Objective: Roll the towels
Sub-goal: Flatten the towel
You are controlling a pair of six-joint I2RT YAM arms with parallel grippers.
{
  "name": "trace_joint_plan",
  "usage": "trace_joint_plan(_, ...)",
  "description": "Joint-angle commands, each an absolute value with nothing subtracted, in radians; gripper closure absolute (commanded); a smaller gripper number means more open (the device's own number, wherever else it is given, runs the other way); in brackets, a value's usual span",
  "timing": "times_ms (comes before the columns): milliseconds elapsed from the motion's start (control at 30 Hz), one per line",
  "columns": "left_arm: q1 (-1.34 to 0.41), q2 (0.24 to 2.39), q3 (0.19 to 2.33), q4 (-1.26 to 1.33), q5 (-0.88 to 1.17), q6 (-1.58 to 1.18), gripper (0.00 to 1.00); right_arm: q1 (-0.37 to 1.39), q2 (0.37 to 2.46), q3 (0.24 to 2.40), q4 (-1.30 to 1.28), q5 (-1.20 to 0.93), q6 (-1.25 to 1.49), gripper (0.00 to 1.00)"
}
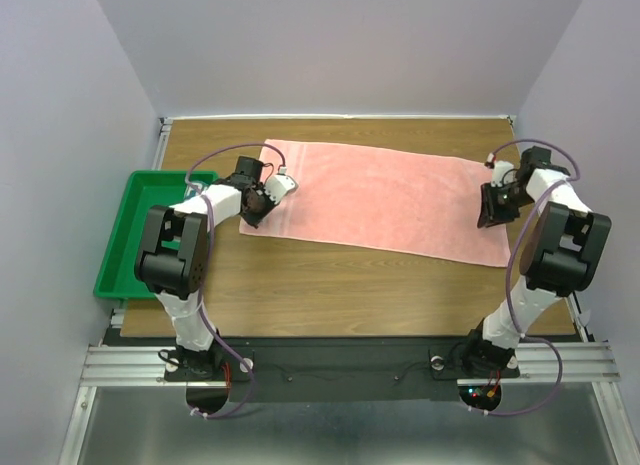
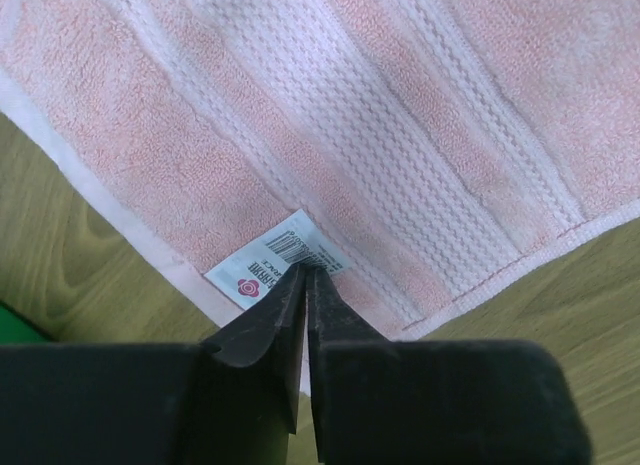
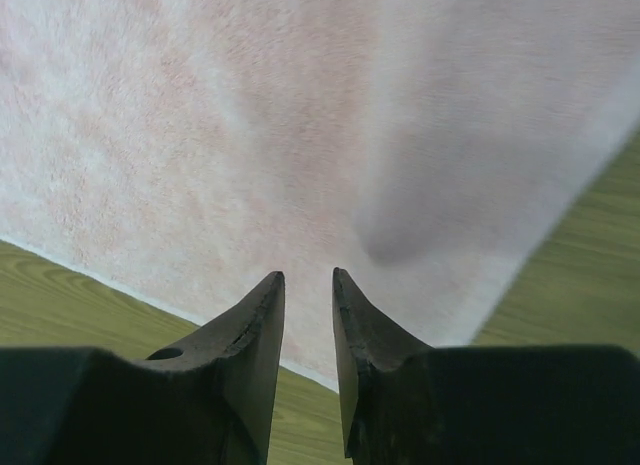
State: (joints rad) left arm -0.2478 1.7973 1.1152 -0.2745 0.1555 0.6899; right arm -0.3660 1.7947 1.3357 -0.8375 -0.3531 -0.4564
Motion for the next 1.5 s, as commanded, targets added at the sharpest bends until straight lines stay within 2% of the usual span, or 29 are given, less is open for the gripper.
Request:
trace_joint_plan(0,-0.250,1.755,1.068,-0.304,0.089,0.699,0.87,-0.347,1.842,1.316,-0.847,-0.353,-0.492,0.69)
trace_joint_plan(233,-0.249,1.613,0.847,-0.356,0.055,0.749,0.90,-0.347,1.905,1.266,-0.816,-0.261,-0.584,0.68)
trace_joint_plan(300,-0.249,1.585,0.793,-0.376,0.061,0.753,0.90,-0.347,1.893,1.227,-0.819,-0.261,-0.629,0.61)
trace_joint_plan(400,-0.249,1.537,0.749,-0.409,0.086,0.756,0.90,-0.347,1.841,1.160,-0.857,-0.276,-0.714,0.54)
trace_joint_plan(567,-0.249,1.462,0.756,-0.523,0.143,0.785,0.89,-0.347,1.754,1.083,-0.933,-0.239,-0.827,0.54)
trace_joint_plan(733,-0.247,1.428,0.899,-0.610,0.213,0.798,0.82,-0.350,1.724,1.210,-0.945,-0.311,-0.772,0.51)
trace_joint_plan(867,-0.244,1.472,1.122,-0.627,0.245,0.756,0.70,-0.351,1.784,1.478,-0.945,-0.395,-0.663,0.51)
trace_joint_plan(1000,-0.241,1.543,1.239,-0.565,0.242,0.692,0.69,-0.351,1.882,1.647,-0.910,-0.428,-0.514,0.59)
trace_joint_plan(1167,-0.224,1.653,1.295,-0.416,0.203,0.594,0.68,-0.353,1.999,1.727,-0.849,-0.351,-0.443,0.64)
trace_joint_plan(1300,-0.192,1.761,1.406,-0.327,0.179,0.516,0.64,-0.353,2.067,1.782,-0.714,-0.315,-0.339,0.64)
trace_joint_plan(1467,-0.126,1.911,1.558,-0.324,0.276,0.469,0.60,-0.353,2.147,1.874,-0.655,-0.267,-0.293,0.58)
